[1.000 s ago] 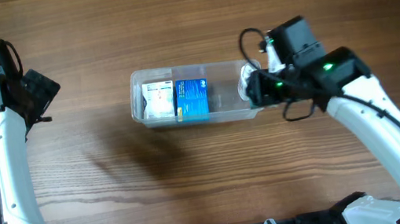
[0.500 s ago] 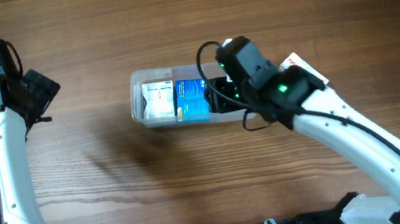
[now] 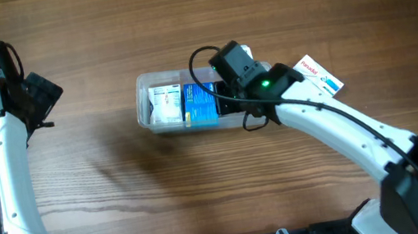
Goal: Pack container
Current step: 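Carry the Zam-Buk tin into the container beside the blue box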
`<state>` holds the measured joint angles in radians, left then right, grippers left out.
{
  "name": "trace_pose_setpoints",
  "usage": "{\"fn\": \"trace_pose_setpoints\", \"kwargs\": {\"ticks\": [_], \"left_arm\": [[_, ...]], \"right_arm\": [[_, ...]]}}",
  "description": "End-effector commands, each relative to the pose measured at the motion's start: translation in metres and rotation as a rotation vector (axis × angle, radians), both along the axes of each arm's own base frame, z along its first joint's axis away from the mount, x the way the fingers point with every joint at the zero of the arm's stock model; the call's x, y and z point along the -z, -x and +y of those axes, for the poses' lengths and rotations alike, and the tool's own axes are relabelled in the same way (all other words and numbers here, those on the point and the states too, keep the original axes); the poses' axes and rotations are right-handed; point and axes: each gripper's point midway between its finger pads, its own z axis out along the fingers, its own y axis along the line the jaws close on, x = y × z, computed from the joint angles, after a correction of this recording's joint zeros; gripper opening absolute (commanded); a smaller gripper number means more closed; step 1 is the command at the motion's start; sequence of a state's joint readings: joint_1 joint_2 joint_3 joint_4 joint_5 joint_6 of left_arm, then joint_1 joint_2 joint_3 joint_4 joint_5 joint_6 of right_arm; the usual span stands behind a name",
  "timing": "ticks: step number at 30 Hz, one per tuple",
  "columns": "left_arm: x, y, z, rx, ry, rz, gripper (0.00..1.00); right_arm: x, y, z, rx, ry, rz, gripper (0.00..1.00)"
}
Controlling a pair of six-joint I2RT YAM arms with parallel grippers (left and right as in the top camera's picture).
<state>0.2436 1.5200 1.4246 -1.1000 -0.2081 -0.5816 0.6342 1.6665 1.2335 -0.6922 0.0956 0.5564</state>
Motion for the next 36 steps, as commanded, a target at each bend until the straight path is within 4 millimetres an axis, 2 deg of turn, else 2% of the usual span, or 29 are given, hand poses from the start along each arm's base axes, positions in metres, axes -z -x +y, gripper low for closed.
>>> {"fn": "trace_pose_setpoints", "kwargs": {"ticks": [1,12,21,26,32,36], "left_arm": [[-0.009,-0.001,0.002,-0.004,-0.005,-0.025,1.0],[-0.009,-0.001,0.002,-0.004,-0.005,-0.025,1.0],[-0.009,-0.001,0.002,-0.004,-0.005,-0.025,1.0],[-0.009,-0.001,0.002,-0.004,-0.005,-0.025,1.0],[-0.009,-0.001,0.002,-0.004,-0.005,-0.025,1.0],[-0.009,-0.001,0.002,-0.004,-0.005,-0.025,1.0]], "right_arm": [[0.005,-0.014,0.002,0.0,0.042,-0.035,0.35],[0.044,-0.02,-0.001,0.003,0.116,0.01,0.35],[0.048,-0.022,-0.005,0.058,0.119,0.01,0.32],[0.056,-0.024,-0.004,0.057,0.124,0.016,0.37],[0.055,-0.028,-0.001,0.059,0.111,0.0,0.38],[0.054,-0.029,0.0,0.059,0.108,-0.005,0.46]]}}
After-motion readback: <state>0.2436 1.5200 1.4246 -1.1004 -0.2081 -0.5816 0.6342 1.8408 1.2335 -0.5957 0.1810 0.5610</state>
